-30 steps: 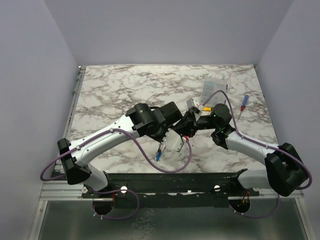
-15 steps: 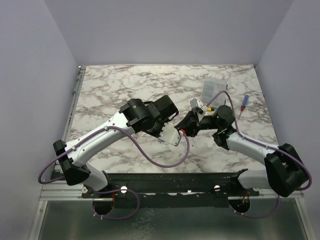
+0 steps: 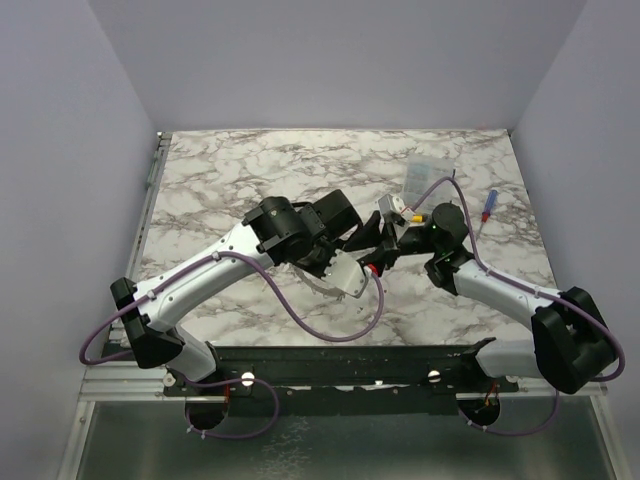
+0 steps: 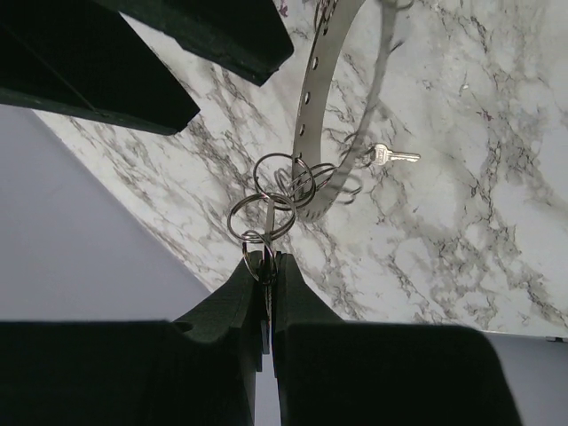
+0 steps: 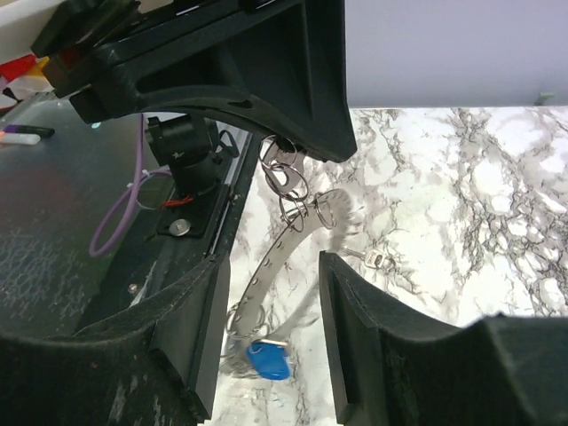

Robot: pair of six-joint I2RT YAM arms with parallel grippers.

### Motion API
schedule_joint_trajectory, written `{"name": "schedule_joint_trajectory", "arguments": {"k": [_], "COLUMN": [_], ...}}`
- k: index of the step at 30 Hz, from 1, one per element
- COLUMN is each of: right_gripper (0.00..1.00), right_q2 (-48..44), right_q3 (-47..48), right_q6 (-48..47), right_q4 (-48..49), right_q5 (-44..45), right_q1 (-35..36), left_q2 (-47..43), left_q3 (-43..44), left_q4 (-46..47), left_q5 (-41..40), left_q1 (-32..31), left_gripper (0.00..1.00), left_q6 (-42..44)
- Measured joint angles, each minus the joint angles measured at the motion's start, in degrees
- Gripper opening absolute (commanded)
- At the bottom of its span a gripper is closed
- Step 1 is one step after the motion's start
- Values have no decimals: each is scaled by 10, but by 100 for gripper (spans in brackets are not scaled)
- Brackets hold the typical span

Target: Remove the keys from the keyring

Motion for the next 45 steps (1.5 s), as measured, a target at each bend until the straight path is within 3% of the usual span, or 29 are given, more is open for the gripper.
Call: {"name": "schedule_joint_trajectory", "arguments": {"k": [14, 24, 28, 39, 45], "right_gripper": [59, 56, 46, 2, 1], "right_q2": [14, 23, 24, 24, 17], "right_q3": [12, 19, 19, 21, 21], "right_q6": [6, 4, -4, -27, -36], "right_q4": [11, 10, 3, -24, -36], "right_q5": [-2, 2, 7, 22, 26], "right_q1": [13, 36, 39, 39, 39], "left_q2": [5, 18, 18, 18, 10], "left_q3": [12, 30, 37, 37, 28], "left_q4": [0, -1, -1, -2, 1], "left_q5": [14, 22, 23, 22, 24], "left_q1": [-18, -32, -32, -32, -17], "left_gripper": [0, 0, 0, 0, 0], "left_q6": [12, 12, 11, 2, -11]}}
